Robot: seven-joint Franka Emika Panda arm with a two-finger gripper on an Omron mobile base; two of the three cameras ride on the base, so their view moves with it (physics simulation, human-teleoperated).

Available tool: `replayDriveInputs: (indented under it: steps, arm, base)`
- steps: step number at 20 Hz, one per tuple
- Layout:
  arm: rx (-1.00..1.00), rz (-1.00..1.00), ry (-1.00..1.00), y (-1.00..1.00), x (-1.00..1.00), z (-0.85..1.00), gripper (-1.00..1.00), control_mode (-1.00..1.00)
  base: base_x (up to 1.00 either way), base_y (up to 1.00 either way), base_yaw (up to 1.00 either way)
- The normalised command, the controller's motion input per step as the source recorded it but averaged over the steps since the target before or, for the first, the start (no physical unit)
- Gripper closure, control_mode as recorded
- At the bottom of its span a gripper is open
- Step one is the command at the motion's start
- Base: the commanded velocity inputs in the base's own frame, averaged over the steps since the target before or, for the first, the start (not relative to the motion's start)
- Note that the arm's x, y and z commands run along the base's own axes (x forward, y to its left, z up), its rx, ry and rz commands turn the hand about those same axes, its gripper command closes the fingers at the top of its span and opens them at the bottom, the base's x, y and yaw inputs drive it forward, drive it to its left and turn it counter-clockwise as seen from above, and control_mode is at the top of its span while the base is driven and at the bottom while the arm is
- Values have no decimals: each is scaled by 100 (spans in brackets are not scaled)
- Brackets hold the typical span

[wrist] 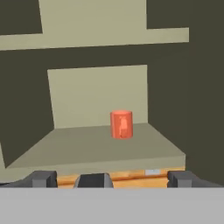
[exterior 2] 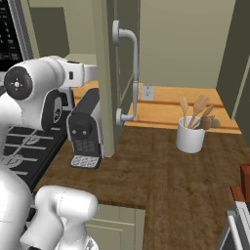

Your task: Gather all objects into one cabinet and sort the glasses and bowls to opposite sides.

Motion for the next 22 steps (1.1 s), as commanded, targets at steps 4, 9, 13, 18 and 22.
replayDriveInputs:
  steps: [4, 9, 13, 18, 22]
  arm:
    - [0, 0, 11, 0, 36, -1, -100, -100]
    - [-1, 0, 4, 1, 43, 0, -100, -100]
    - [0, 0, 5, 0, 29, 0, -100, -100]
    - [-1, 0, 1, 0, 32, 0, -100, -100]
    - [-2, 0, 2, 0, 39, 0, -100, -100]
  base:
    - [0, 0, 0]
    - [0, 0, 0]
    - [0, 0, 0]
    - [0, 0, 0]
    - [0, 0, 0]
